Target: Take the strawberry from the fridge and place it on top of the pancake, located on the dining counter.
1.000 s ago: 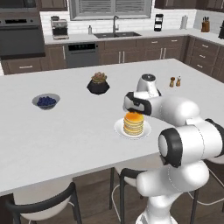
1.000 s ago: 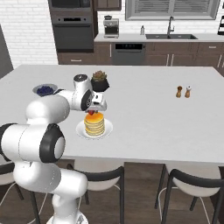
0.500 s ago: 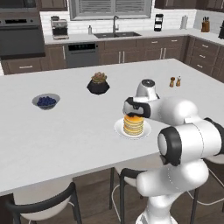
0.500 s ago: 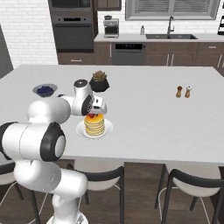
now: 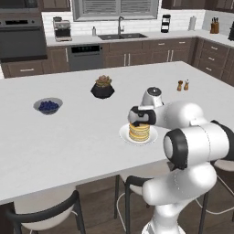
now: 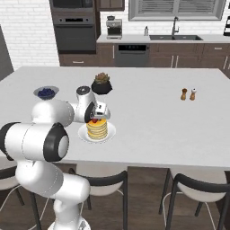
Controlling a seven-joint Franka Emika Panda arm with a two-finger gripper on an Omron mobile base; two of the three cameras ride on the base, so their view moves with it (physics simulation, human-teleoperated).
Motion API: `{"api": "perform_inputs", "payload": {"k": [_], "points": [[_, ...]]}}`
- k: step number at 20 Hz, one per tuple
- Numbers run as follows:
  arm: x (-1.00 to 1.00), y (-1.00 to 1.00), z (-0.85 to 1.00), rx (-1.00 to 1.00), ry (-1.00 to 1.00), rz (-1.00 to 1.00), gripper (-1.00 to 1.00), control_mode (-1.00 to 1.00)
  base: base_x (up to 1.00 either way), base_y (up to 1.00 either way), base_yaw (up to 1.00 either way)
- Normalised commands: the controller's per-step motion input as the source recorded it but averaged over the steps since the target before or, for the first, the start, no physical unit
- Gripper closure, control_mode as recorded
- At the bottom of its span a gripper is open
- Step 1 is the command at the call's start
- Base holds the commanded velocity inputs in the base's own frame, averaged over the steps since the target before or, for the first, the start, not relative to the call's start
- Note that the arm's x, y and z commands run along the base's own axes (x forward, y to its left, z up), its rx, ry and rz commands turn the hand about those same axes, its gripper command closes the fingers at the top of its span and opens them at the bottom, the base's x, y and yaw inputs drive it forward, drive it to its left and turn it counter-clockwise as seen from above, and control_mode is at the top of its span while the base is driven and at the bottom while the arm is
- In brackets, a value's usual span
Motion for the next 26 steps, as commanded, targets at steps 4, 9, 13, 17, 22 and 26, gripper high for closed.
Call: {"api": "perform_inputs", "payload": {"k": [4, 9, 13, 17, 22, 26], "points": [[0.02, 0.00, -0.17, 0.00, 0.02, 0.00, 1.00, -1.00, 0.00, 0.00, 0.00], [0.00, 0.00, 0.00, 0.00, 0.00, 0.00, 1.00, -1.00, 0.00, 0.00, 0.00], [0.03, 0.00, 0.00, 0.00, 0.00, 0.00, 1.00, -1.00, 0.00, 0.00, 0.00], [0.15, 0.00, 0.07, 0.00, 0.00, 0.00, 1.00, -1.00, 0.00, 0.00, 0.00], [0.22, 0.00, 0.07, 0.00, 0.00, 0.00, 1.00, -1.00, 0.00, 0.00, 0.00], [0.15, 0.00, 0.00, 0.00, 0.01, 0.00, 1.00, -1.00, 0.00, 0.00, 0.00]]}}
